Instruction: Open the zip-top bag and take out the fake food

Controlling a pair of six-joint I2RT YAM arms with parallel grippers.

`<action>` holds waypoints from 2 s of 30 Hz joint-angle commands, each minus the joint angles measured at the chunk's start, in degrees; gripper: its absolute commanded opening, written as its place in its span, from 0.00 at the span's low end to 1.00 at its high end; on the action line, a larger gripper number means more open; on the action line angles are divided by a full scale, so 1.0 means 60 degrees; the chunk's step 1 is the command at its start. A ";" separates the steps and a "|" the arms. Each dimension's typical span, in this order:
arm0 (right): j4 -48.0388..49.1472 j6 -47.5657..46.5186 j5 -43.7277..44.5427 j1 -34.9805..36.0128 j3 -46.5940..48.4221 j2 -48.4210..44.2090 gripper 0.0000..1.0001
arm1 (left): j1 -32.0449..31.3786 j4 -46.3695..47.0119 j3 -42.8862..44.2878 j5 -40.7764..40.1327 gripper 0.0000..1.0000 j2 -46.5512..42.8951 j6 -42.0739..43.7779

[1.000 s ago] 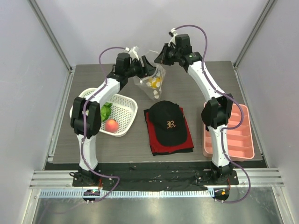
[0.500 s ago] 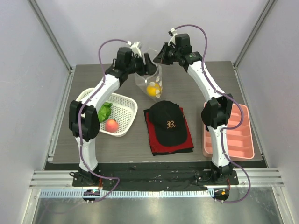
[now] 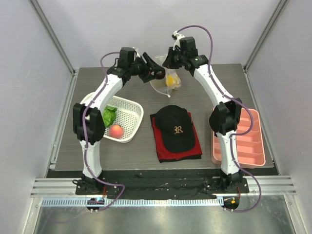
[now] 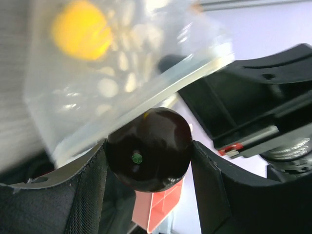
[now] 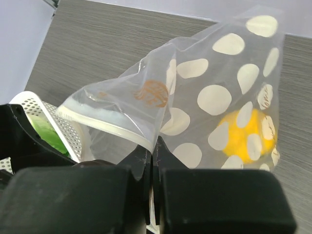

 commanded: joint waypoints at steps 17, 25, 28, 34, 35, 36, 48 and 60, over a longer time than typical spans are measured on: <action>0.0025 0.0513 0.0131 -0.0181 0.0050 -0.0617 0.01 | 0.0866 -0.4697 -0.5124 -0.3552 0.07 -0.5161 0.3193; -0.0004 0.0528 -0.0060 -0.0181 -0.0169 -0.0763 0.02 | 0.0910 -0.3244 -0.6066 -0.3448 0.34 -0.3759 0.3206; -0.0048 0.0513 -0.0132 -0.0181 -0.0228 -0.0793 0.01 | 0.0910 -0.3465 -0.6019 -0.3756 0.78 -0.3652 0.3222; -0.0077 0.0557 -0.0235 -0.0137 -0.0228 -0.0807 0.01 | 0.0910 -0.3993 -0.6166 -0.3978 1.00 -0.4413 0.3266; -0.0077 0.0572 -0.0250 -0.0151 -0.0213 -0.0807 0.01 | 0.0910 -0.3978 -0.6196 -0.3600 1.00 -0.4719 0.3179; -0.0077 0.0601 -0.0264 -0.0123 -0.0213 -0.0793 0.01 | 0.0896 -0.3441 -0.6268 -0.3190 0.90 -0.4968 0.3120; -0.0136 0.2005 -0.0456 0.0171 -0.0140 -0.0690 0.01 | 0.0076 0.4001 -0.4119 0.0314 0.00 -0.3277 0.1496; -0.0195 0.3443 -0.1099 0.0127 0.0153 -0.0500 0.02 | -0.0013 0.8574 -0.4320 0.0828 0.00 -0.1105 0.0834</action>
